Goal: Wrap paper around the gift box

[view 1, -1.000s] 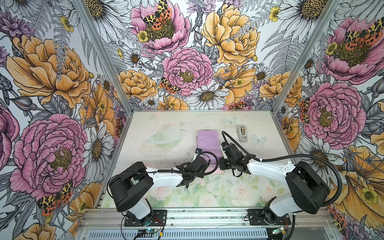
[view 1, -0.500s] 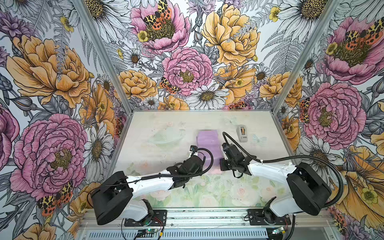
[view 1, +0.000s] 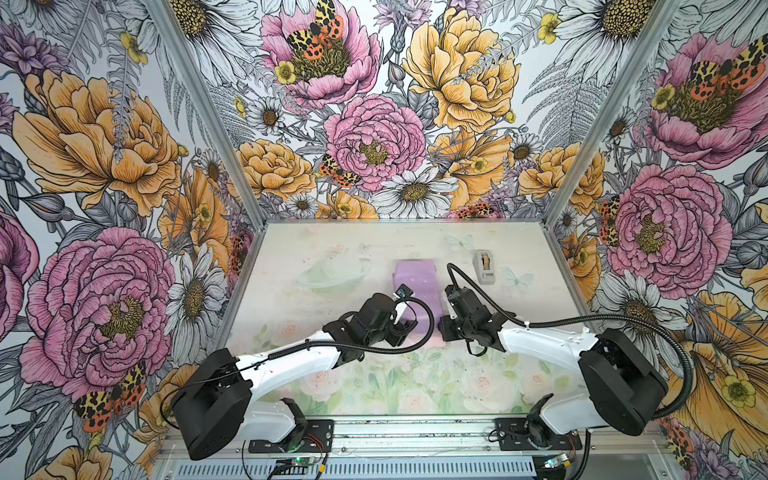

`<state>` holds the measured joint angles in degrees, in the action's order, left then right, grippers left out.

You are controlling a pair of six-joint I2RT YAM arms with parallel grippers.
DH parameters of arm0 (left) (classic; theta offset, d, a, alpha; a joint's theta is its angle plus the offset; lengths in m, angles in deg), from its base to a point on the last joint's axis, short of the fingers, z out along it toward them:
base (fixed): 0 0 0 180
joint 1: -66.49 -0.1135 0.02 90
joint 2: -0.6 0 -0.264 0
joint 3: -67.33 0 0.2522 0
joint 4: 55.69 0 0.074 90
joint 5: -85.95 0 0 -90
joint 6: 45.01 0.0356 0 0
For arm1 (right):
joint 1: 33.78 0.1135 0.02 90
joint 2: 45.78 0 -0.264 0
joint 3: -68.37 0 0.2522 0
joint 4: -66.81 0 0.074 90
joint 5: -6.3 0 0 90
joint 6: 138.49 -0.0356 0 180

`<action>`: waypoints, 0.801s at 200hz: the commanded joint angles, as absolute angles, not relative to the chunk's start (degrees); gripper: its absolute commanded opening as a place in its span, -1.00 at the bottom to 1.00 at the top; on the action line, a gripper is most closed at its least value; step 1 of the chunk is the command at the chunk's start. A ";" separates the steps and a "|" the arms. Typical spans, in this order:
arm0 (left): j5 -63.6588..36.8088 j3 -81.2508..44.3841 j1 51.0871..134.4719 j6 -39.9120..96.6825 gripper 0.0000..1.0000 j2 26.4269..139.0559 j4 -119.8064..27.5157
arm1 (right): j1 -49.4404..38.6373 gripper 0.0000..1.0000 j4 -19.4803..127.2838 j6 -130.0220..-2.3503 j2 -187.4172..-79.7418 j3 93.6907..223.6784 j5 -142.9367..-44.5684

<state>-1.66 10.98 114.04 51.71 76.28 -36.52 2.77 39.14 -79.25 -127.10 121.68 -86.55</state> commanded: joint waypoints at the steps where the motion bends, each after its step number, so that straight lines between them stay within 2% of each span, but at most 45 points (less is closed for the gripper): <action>1: -15.26 7.64 110.97 69.93 0.39 78.57 -35.49 | 2.37 -0.36 40.08 -79.50 -122.68 120.38 -88.84; 18: -17.12 3.81 110.22 75.26 0.43 81.86 -32.02 | 1.53 -0.31 40.10 -79.64 -119.84 119.07 -91.25; 41: -16.38 -2.76 111.15 79.83 0.64 87.66 -26.80 | -0.43 -0.26 40.06 -80.11 -116.30 117.17 -95.20; 55: -14.46 -4.82 112.15 81.01 0.67 90.25 -26.57 | -1.90 -0.25 40.08 -80.39 -114.16 116.02 -97.76; 89: -10.38 -7.43 113.86 82.07 0.66 95.30 -28.26 | -6.17 -0.22 40.13 -81.52 -110.84 113.85 -100.66; 131: -4.64 -7.52 115.53 82.44 0.65 98.31 -31.76 | -9.01 -0.22 41.05 -83.01 -112.83 113.34 -99.53; 160: -2.45 -6.38 115.74 82.85 0.50 98.25 -33.83 | -9.76 -0.22 43.58 -83.93 -115.16 113.16 -98.71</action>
